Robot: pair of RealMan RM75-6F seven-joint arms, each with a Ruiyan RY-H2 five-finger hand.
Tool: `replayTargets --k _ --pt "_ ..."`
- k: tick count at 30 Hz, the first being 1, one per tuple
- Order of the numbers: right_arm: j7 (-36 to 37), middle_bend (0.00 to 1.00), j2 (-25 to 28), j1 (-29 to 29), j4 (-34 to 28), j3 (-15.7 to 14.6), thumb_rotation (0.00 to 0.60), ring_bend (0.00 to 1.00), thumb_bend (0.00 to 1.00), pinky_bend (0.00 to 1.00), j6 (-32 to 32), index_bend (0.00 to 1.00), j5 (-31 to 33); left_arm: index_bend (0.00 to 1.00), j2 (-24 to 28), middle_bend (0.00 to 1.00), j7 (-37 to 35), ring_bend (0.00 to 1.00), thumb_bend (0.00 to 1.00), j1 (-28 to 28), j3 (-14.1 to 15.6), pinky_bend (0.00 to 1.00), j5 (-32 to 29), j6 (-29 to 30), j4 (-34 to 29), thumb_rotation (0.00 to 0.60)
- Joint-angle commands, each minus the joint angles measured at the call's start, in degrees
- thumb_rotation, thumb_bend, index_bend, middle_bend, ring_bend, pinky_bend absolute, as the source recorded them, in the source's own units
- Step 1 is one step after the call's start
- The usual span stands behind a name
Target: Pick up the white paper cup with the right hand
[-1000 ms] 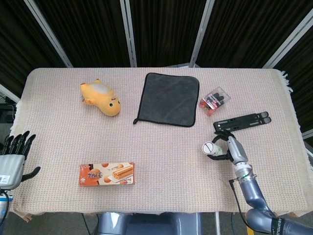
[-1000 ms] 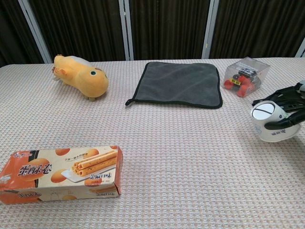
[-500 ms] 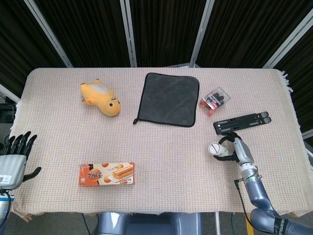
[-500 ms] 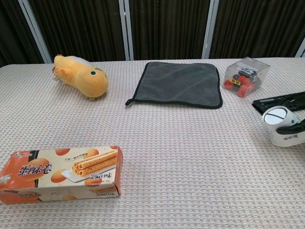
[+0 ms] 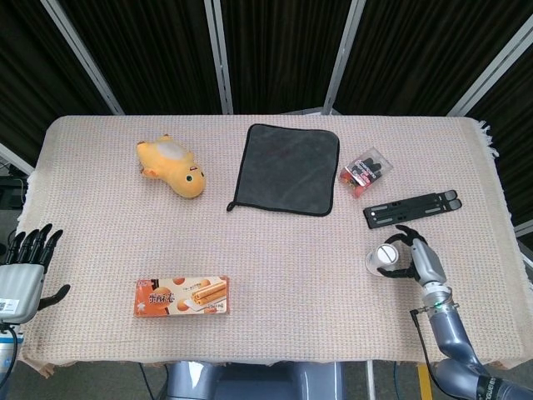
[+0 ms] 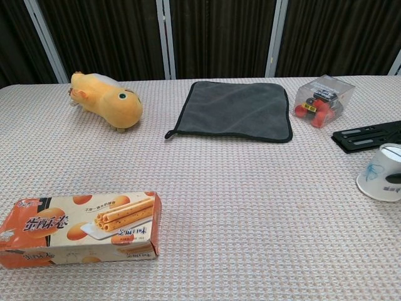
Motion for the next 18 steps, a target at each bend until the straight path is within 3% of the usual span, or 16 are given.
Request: replayTargets --k 1,6,10,15,18 --pt "-0.3 0.0 0.8 -0.5 -0.6 -0.5 0.6 0.0 0.12 0.0 0.4 0.18 -1.0 0.0 0.0 0.0 0.0 0.0 0.13 0.0 0.0 0.0 0.0 0.0 0.0 0.6" --pt "-0.5 0.0 2.5 -1.5 -1.8 -1.7 0.6 0.0 0.12 0.0 1.2 0.07 -3.0 0.0 0.1 0.0 0.0 0.0 0.13 0.0 0.0 0.0 -0.1 -0.1 0.0 0.6" --pt "-1.4 0.0 3.7 -2.7 -2.3 -3.0 0.6 0.0 0.1 0.0 3.5 0.11 -5.8 0.0 0.3 0.0 -0.3 0.0 0.13 0.0 0.0 0.0 -0.3 -0.4 0.2 0.6" --pt "-8.0 0.0 4.7 -5.1 -0.4 -4.9 0.6 0.0 0.04 0.0 12.9 0.03 -12.5 0.0 0.4 0.0 -1.0 0.0 0.12 0.0 -0.1 0.0 -0.6 -0.5 0.5 0.6" --pt "-15.4 0.0 5.9 -8.6 1.4 -7.1 0.6 0.0 0.01 0.0 23.8 0.01 -19.3 0.0 0.2 0.0 -1.6 0.0 0.12 0.1 -0.1 0.0 -1.1 -0.6 1.6 0.6"
